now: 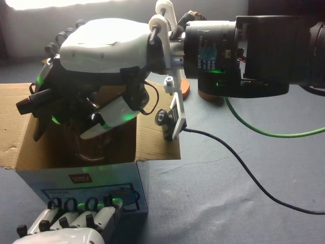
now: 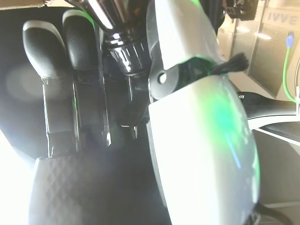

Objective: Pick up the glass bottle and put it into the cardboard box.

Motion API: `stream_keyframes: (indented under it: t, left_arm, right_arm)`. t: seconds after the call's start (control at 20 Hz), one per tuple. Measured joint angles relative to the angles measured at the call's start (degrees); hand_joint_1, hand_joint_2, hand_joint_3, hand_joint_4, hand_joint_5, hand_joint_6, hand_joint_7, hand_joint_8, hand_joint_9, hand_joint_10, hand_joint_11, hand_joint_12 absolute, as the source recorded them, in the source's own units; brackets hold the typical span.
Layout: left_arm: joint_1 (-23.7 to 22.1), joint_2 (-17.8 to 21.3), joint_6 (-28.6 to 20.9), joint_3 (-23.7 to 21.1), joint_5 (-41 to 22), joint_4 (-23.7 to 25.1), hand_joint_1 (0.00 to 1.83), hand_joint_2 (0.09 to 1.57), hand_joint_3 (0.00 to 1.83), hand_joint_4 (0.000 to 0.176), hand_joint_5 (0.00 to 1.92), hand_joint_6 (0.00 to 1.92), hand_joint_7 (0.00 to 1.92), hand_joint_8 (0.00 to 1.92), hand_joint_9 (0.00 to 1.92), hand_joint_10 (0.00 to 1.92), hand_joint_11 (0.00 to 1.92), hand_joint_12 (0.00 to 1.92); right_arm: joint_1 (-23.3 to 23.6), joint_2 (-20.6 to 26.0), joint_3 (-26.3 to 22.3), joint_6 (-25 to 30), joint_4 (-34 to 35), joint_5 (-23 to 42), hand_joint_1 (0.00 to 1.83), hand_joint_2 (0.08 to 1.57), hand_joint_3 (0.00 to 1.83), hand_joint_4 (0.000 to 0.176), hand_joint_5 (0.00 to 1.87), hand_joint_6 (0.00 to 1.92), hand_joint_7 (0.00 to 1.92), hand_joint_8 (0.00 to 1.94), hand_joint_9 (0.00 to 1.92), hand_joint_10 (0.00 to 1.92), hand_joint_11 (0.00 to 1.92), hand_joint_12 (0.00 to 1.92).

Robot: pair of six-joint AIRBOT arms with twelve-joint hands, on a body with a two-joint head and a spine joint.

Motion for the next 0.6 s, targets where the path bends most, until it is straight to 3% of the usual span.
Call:
stream_keyframes:
  t: [0.1,0.2,0.25,0.3,0.4,0.5,0.6]
  left_arm:
    - [0.0,-0.1,0.0,0.0,0.1,0.0,0.06,1.26,0.00,0.000,0.19,0.00,0.26,0.00,0.21,0.00,0.00,0.81]
    - [0.0,-0.1,0.0,0.1,0.0,0.0,0.06,1.26,0.00,0.000,0.19,0.00,0.25,0.00,0.21,0.00,0.00,0.83]
    - [0.0,-0.1,0.0,0.1,0.1,0.0,0.07,1.26,0.00,0.000,0.19,0.00,0.26,0.00,0.21,0.00,0.00,0.84]
    - [0.0,-0.1,0.0,0.1,0.0,0.0,0.06,1.26,0.00,0.000,0.18,0.00,0.25,0.00,0.19,0.00,0.00,0.81]
    - [0.0,-0.2,0.0,0.1,0.1,0.0,0.07,1.26,0.00,0.000,0.18,0.00,0.24,0.00,0.18,0.00,0.00,0.77]
    - [0.0,-0.2,0.0,0.1,0.1,0.2,0.07,1.26,0.00,0.000,0.17,0.00,0.24,0.00,0.18,0.00,0.00,0.75]
    - [0.3,-0.2,-0.2,0.4,0.1,0.6,0.07,1.26,0.00,0.000,0.16,0.00,0.24,0.00,0.18,0.00,0.00,0.77]
  right_arm:
    - [-0.4,0.0,0.0,-0.2,0.2,0.1,1.38,1.13,0.00,0.000,0.81,1.07,0.98,1.02,0.95,1.25,0.78,1.50]
    - [-0.8,0.1,0.0,-0.3,0.1,0.0,1.22,1.15,0.00,0.000,0.80,1.21,1.02,1.01,0.96,0.97,0.71,1.51]
    - [-1.0,0.4,0.0,-0.4,0.0,0.0,1.13,1.20,0.00,0.000,0.79,1.26,0.89,0.71,0.88,0.87,0.60,1.51]
    - [-1.0,0.5,0.0,-0.4,0.0,-0.1,1.10,1.14,0.00,0.000,0.58,0.83,0.80,0.50,0.76,0.76,0.45,1.48]
    - [-1.0,1.0,0.0,-0.4,0.0,0.2,1.01,1.12,0.00,0.000,0.49,0.39,0.70,0.21,0.58,0.56,0.18,1.48]
    - [-1.0,1.1,0.0,-0.4,0.0,0.5,0.94,1.13,0.00,0.000,0.42,0.19,0.62,0.06,0.48,0.44,0.02,1.49]
    - [-1.0,1.5,-0.3,-0.4,-0.1,1.0,0.91,1.09,0.00,0.000,0.36,0.09,0.53,0.01,0.38,0.36,0.00,1.37]
